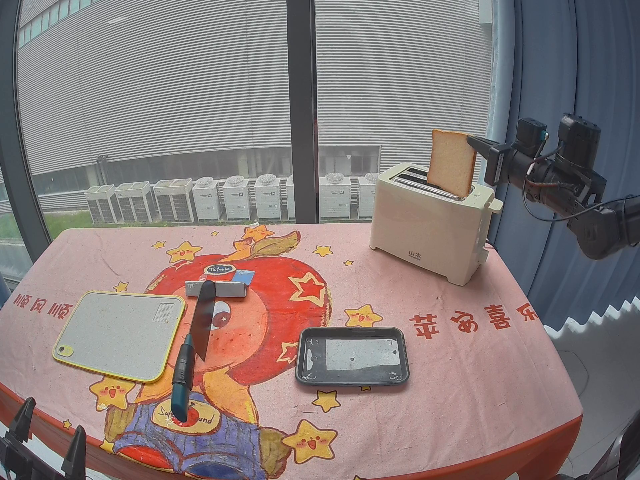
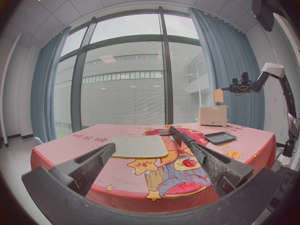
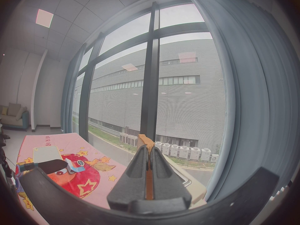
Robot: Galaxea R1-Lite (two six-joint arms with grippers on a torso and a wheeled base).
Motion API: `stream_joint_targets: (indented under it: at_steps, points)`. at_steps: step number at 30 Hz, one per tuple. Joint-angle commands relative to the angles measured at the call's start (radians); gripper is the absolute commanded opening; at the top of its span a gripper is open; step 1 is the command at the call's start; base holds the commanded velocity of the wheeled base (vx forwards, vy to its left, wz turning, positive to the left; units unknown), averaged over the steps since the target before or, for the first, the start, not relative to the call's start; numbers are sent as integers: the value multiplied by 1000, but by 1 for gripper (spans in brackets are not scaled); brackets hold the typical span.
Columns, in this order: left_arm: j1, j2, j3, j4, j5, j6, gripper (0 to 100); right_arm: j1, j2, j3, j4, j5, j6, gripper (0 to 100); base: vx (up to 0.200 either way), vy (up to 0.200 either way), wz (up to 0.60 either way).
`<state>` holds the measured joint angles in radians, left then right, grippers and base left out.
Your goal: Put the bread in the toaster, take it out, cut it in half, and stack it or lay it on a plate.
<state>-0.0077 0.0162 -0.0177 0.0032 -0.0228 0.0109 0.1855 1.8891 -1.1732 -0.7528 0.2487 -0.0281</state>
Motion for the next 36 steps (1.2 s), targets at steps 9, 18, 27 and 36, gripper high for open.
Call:
stream_joint_targets:
  at_steps: [9,18,27,36]
  points:
    - [0,-16,18,0,0,0,100,29,-160,265,-77,9,8,0,0,0,0]
    - [0,-16,18,0,0,0,100,63,-272,409,-83,9,16,0,0,0,0]
    - [0,-16,18,0,0,0,100,126,-390,550,-83,6,14,0,0,0,0]
    - [0,-16,18,0,0,0,100,146,-478,665,-85,4,14,0,0,0,0]
